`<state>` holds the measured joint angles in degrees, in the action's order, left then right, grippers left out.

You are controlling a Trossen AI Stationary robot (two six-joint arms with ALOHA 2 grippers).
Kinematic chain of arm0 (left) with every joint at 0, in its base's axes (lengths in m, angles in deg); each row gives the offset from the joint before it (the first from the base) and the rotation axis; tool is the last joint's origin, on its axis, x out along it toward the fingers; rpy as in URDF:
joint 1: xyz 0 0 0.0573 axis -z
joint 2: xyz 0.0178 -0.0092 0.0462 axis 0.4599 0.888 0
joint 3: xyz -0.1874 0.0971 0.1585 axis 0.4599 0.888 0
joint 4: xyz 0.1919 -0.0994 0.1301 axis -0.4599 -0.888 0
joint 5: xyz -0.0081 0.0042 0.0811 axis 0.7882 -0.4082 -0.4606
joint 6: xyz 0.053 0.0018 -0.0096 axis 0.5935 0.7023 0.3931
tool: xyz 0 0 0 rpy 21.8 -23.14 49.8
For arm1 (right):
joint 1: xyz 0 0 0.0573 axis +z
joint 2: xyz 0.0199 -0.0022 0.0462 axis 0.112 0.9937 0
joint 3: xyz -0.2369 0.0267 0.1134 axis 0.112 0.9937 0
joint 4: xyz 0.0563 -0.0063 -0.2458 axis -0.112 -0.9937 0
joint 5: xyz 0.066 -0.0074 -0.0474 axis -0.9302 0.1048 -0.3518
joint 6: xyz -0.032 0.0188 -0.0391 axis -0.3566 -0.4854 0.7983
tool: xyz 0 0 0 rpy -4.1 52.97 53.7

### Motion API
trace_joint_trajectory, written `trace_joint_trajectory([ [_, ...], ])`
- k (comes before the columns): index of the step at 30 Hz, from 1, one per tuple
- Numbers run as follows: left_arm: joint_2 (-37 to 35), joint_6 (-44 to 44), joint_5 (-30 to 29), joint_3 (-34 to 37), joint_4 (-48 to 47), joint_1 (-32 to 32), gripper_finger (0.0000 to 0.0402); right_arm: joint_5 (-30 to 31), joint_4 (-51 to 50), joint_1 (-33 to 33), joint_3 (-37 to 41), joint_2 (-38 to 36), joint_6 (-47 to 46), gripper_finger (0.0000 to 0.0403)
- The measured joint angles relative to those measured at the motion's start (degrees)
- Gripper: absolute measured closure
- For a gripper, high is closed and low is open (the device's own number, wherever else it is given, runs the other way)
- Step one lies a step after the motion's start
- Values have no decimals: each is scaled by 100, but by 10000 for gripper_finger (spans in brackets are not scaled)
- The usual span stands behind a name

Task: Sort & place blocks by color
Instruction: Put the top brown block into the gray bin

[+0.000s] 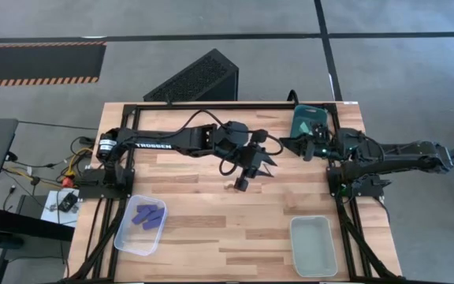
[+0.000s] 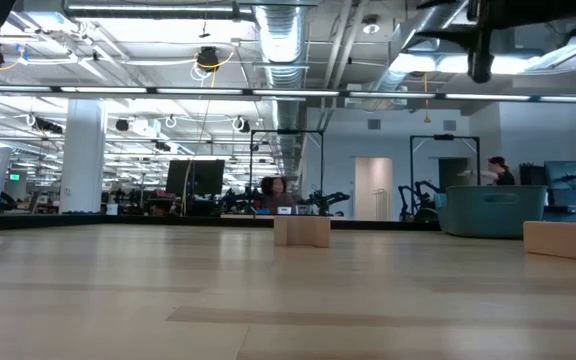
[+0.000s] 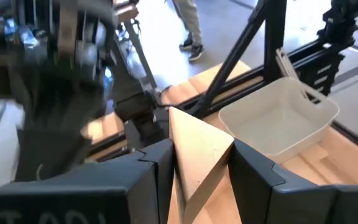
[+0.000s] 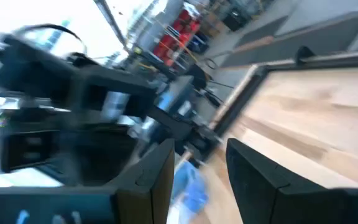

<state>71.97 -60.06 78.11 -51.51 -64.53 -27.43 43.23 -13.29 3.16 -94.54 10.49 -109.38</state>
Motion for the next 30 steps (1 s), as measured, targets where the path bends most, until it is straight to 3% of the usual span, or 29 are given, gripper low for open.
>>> trace_joint_trajectory([
  [9, 297, -796, 27, -5, 1077, 151, 296, 3, -464, -32, 4, -8, -249, 237],
  [17, 1001, -1641, -74, -11, 2463, 597, 296, -327, -893, -166, 12, -90, -261, 237],
  [30, 2124, -2946, -125, -9, 4074, 966, 295, -299, -2209, -509, 13, -685, -158, 237],
])
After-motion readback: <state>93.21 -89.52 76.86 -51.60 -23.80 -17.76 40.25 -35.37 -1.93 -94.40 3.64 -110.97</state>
